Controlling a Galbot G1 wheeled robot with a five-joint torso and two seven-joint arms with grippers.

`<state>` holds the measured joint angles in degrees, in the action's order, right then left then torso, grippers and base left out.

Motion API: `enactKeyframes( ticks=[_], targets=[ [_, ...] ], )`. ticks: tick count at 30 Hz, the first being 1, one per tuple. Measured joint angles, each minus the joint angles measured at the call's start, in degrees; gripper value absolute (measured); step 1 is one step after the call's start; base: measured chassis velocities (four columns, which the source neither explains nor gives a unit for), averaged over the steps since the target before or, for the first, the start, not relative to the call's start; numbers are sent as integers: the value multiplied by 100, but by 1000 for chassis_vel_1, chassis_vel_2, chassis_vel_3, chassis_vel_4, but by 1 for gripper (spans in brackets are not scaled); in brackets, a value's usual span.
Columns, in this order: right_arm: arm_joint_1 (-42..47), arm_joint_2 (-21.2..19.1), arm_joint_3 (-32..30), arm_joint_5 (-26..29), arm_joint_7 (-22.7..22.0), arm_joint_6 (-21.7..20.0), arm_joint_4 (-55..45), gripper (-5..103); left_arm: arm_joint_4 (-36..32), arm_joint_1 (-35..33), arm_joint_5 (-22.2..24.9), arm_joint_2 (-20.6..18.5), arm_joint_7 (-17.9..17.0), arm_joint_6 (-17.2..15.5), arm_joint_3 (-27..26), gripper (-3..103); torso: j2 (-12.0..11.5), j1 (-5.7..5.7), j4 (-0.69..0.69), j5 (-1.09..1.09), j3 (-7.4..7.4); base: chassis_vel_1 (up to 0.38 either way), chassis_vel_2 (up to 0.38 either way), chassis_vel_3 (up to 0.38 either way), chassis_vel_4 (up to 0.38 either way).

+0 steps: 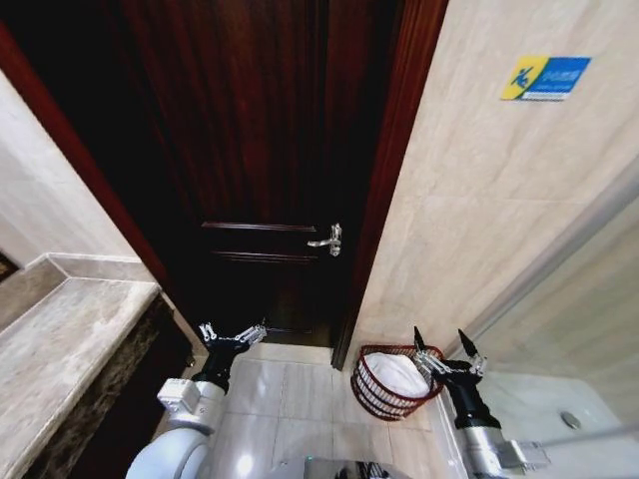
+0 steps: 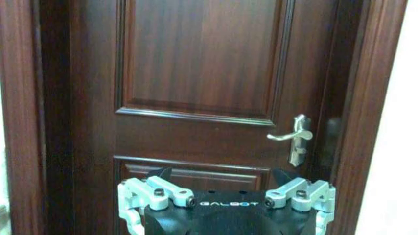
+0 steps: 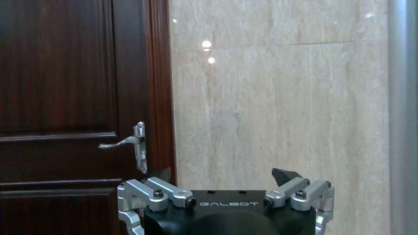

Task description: Discard the used towel into the hamper.

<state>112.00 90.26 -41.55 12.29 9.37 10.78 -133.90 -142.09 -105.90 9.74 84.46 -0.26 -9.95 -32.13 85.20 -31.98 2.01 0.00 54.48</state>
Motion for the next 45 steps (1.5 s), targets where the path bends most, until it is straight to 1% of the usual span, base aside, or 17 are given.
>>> enactKeyframes(
  ticks=[1,21,27,35,45],
  targets=[
    [0,0,0,0,0,0,1,100,0,0,0,0,0,0,0,100,1,1,1,0,0,142,-116,-124,117],
    [-1,0,-1,0,-1,-5,2,100,0,0,0,0,0,0,0,100,0,-3,-1,0,1,122,-119,-117,116],
    [-1,0,0,0,-1,-5,3,100,0,0,0,0,0,0,0,100,0,-2,1,-1,1,135,-136,-133,148],
    [-1,0,0,0,-1,-5,3,100,0,0,0,0,0,0,0,100,0,-3,0,0,1,111,-126,-126,114],
    [-2,1,0,0,-1,-5,3,100,0,0,0,0,0,0,0,100,-1,-3,1,0,1,146,-143,-139,153]
  ],
)
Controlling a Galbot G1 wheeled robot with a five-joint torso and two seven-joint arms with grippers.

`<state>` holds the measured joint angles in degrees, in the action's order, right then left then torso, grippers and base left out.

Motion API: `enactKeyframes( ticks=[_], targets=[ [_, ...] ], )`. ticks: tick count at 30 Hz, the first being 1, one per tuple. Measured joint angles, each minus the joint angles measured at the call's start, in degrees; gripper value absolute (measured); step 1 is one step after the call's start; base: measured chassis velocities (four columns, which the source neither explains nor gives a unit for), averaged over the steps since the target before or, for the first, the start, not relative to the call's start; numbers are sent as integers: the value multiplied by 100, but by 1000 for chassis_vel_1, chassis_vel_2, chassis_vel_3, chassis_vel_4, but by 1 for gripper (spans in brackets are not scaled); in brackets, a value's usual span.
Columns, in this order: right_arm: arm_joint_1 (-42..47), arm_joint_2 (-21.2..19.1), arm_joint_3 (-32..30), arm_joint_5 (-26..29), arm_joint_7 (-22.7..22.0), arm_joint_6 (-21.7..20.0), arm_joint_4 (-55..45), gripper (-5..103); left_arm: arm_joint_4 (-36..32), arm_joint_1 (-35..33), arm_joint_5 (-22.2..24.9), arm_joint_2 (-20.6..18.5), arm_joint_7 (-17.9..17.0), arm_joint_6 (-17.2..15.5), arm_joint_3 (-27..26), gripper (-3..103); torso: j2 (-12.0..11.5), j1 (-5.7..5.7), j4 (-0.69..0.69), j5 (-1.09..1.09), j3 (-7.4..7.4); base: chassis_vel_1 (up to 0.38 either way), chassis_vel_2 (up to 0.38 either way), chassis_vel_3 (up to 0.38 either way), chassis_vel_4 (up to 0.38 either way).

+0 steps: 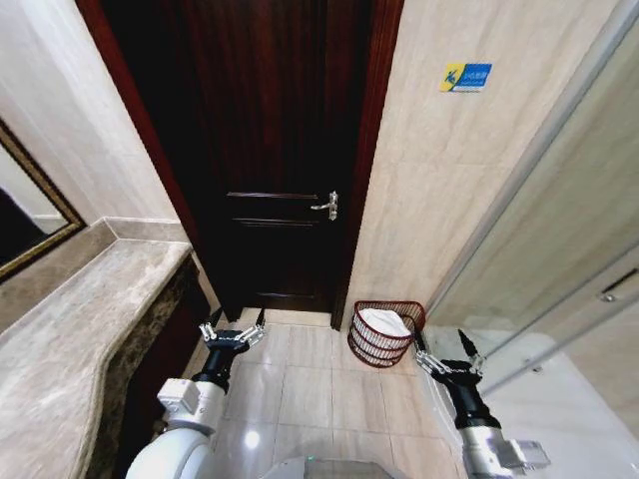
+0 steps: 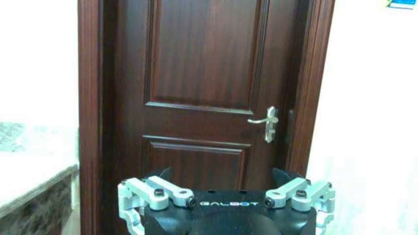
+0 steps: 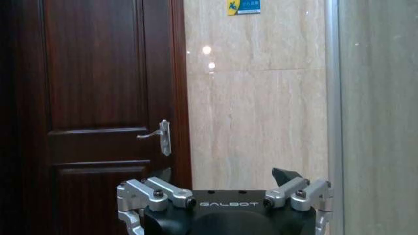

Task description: Discard the used towel into the hamper.

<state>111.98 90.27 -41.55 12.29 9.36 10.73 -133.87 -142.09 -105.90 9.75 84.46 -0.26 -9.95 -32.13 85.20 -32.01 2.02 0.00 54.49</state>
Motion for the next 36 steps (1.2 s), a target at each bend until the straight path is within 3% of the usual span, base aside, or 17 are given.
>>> enactKeyframes(
  ticks=[13,36],
  targets=[
    [1,0,-1,0,0,0,0,100,0,0,0,0,0,0,0,100,1,2,0,-1,-1,125,-136,-130,132],
    [0,-1,-1,0,0,0,0,100,0,0,0,0,0,0,0,100,0,0,0,0,0,1,-1,-3,1]
  ],
)
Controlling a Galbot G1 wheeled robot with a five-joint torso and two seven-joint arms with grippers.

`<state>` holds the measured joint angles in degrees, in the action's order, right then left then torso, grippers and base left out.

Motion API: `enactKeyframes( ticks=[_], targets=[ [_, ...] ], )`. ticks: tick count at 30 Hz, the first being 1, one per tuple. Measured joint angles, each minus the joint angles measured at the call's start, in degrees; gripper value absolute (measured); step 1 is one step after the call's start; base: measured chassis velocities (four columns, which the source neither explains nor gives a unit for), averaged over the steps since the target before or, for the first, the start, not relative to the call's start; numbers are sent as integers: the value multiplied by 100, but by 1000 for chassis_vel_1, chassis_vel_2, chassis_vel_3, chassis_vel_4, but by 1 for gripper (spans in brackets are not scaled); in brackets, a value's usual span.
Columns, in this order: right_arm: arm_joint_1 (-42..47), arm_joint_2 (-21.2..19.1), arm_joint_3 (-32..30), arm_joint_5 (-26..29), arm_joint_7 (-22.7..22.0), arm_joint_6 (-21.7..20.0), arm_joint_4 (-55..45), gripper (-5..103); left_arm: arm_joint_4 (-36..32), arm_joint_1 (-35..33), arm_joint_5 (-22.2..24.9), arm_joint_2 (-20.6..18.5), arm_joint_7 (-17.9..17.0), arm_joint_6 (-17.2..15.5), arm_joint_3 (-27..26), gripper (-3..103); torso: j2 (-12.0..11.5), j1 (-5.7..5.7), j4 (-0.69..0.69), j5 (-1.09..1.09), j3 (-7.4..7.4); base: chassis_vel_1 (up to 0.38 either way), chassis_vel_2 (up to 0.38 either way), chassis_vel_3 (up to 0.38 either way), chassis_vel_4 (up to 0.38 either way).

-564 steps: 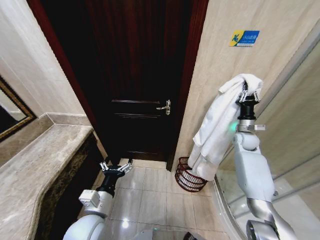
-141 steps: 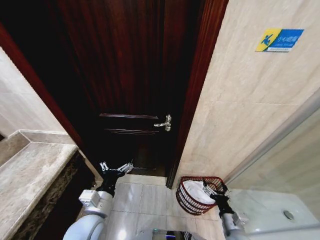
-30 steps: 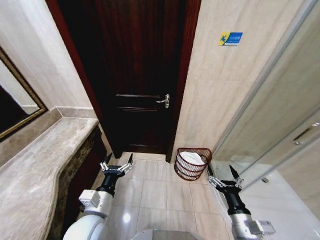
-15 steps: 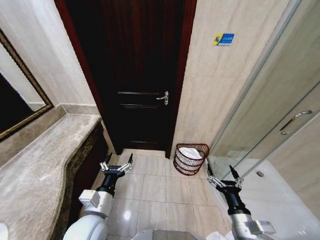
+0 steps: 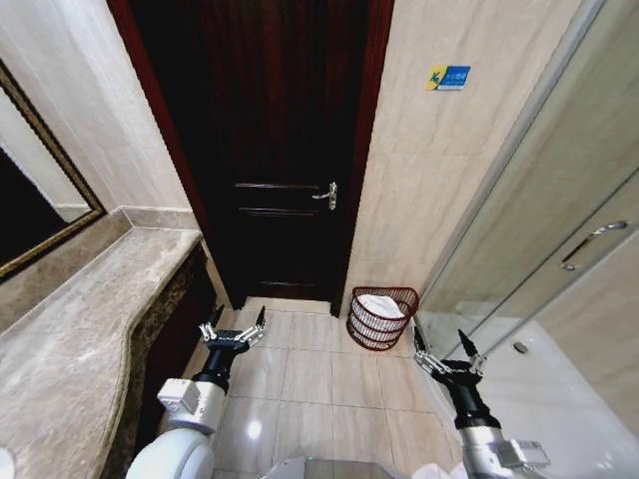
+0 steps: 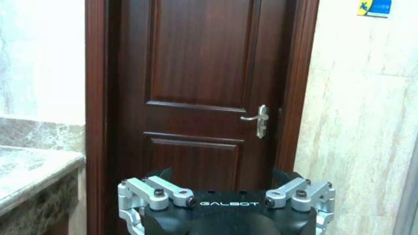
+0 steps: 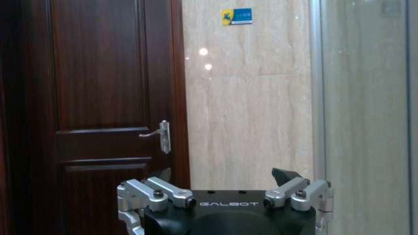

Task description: Discard the used towel into the hamper.

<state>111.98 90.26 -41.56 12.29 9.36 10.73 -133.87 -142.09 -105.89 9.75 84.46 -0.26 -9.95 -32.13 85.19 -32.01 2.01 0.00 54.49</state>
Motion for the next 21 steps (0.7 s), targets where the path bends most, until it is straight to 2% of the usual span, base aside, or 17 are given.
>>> enactKeyframes(
  ticks=[9,21],
  targets=[
    [0,0,0,0,0,0,0,100,0,0,0,0,0,0,0,100,0,0,0,0,0,-47,-48,-39,-35],
    [0,0,0,0,0,0,0,100,0,0,0,0,0,0,0,100,0,0,0,0,-1,-92,-95,-102,-96]
  ],
)
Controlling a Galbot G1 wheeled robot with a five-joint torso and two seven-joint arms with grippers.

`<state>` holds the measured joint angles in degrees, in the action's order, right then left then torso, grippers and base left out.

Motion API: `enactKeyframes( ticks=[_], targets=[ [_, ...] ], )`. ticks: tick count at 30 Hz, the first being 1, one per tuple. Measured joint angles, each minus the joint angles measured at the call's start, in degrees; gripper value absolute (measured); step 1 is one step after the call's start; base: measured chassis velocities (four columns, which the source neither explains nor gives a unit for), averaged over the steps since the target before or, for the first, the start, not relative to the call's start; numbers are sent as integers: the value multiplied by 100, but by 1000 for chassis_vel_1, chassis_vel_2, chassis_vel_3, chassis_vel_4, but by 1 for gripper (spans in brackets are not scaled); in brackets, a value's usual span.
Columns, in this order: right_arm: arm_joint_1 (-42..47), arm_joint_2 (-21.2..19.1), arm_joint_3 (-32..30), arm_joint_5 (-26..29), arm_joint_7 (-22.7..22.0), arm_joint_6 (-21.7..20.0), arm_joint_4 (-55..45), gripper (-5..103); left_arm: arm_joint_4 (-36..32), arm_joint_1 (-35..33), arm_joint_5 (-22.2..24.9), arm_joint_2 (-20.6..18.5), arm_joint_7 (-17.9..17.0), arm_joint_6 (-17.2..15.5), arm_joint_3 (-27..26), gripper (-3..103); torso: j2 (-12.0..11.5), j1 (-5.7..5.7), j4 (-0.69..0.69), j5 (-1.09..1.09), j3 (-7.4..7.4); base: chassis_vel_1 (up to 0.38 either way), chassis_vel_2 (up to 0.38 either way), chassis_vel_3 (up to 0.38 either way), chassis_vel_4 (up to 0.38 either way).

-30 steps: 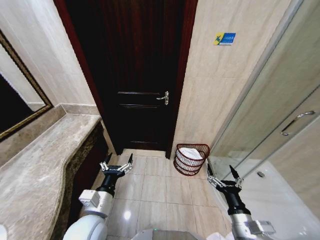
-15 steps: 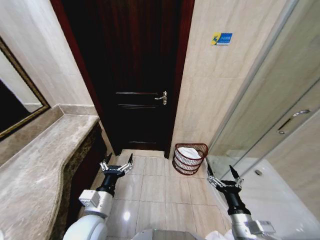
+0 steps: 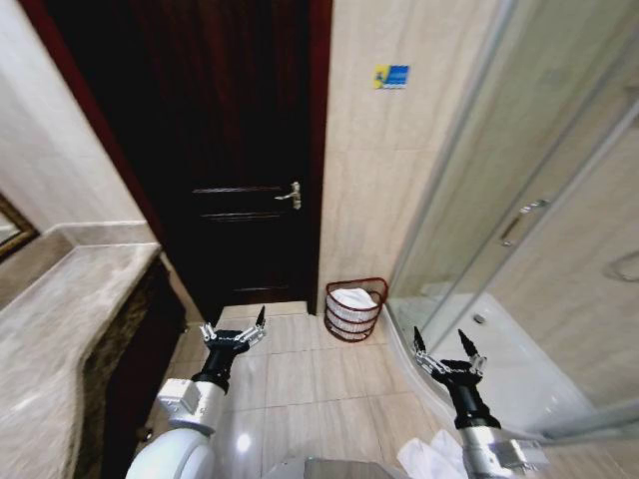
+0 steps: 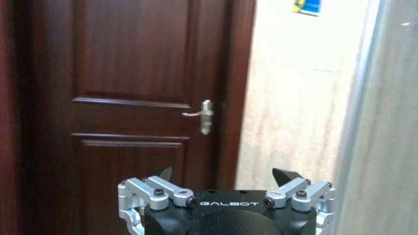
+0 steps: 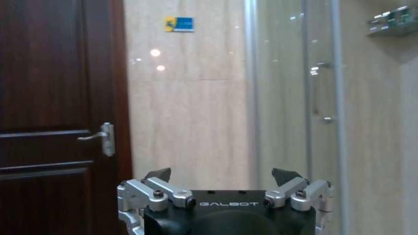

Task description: Discard the used towel into the hamper.

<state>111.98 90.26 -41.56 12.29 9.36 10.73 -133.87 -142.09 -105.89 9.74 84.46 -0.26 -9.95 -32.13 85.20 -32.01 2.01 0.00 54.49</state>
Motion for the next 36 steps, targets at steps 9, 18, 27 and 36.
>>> enactKeyframes(
  ticks=[9,18,27,36],
  targets=[
    [0,0,0,0,0,0,0,100,0,0,0,0,0,0,0,100,0,0,0,0,0,-118,-116,-128,-126],
    [0,0,0,0,0,0,0,100,0,0,0,0,0,0,0,100,0,0,1,0,1,-123,-122,-127,-125],
    [0,0,0,0,0,0,0,100,0,0,0,0,0,0,0,100,0,0,0,0,1,-127,-117,-128,-127],
    [0,0,0,0,0,0,0,100,0,0,0,0,0,0,0,100,1,0,1,0,0,-124,-125,-123,-119]
  ],
)
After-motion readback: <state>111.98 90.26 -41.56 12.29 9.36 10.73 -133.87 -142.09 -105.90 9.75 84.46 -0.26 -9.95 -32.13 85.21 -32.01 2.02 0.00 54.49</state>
